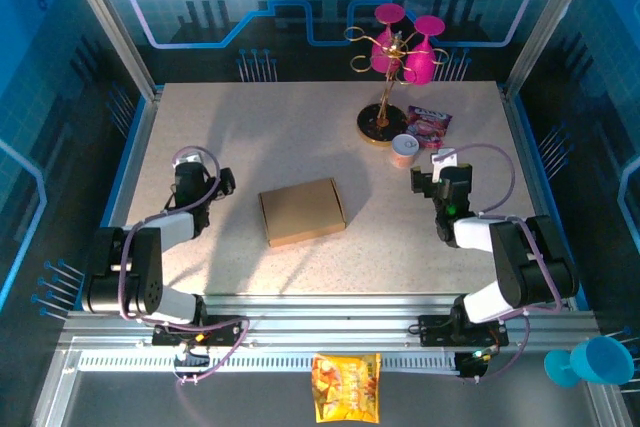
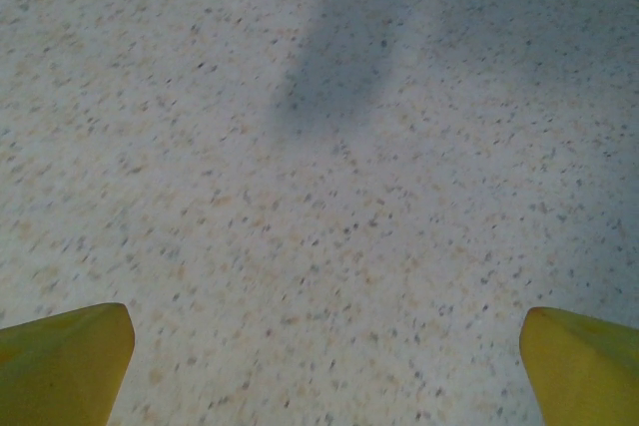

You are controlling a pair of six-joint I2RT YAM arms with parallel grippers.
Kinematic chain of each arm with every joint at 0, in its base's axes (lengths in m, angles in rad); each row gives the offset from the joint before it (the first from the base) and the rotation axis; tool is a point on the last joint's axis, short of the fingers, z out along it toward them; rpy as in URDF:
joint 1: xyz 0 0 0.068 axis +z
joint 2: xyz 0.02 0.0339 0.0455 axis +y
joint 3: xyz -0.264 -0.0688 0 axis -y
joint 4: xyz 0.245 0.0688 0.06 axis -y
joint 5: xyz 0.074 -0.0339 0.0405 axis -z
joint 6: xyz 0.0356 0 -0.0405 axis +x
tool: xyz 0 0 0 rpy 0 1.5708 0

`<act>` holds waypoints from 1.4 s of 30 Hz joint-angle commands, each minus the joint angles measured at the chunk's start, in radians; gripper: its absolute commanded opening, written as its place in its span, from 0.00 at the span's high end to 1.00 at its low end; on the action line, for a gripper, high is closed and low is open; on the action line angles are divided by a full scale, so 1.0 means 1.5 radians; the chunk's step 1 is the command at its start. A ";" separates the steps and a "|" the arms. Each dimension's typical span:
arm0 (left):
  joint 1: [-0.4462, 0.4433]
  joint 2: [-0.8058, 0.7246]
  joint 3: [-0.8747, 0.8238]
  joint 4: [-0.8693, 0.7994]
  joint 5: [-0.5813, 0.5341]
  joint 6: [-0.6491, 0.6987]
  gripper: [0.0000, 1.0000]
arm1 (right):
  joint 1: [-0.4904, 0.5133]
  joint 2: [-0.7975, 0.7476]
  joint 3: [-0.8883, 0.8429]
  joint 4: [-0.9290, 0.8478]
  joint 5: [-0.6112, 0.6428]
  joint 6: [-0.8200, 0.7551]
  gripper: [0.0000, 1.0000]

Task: Fold the paper box

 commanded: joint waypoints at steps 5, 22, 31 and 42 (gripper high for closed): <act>-0.066 0.048 -0.139 0.422 -0.014 0.110 0.01 | 0.001 0.036 -0.094 0.244 -0.014 0.011 0.00; -0.051 0.062 -0.096 0.356 0.003 0.101 0.01 | -0.021 0.033 -0.027 0.112 -0.038 0.029 0.00; -0.052 0.062 -0.096 0.355 0.002 0.101 0.01 | -0.013 0.036 -0.029 0.119 -0.032 0.020 0.00; -0.052 0.062 -0.096 0.355 0.002 0.101 0.01 | -0.018 0.035 -0.026 0.112 -0.039 0.023 0.00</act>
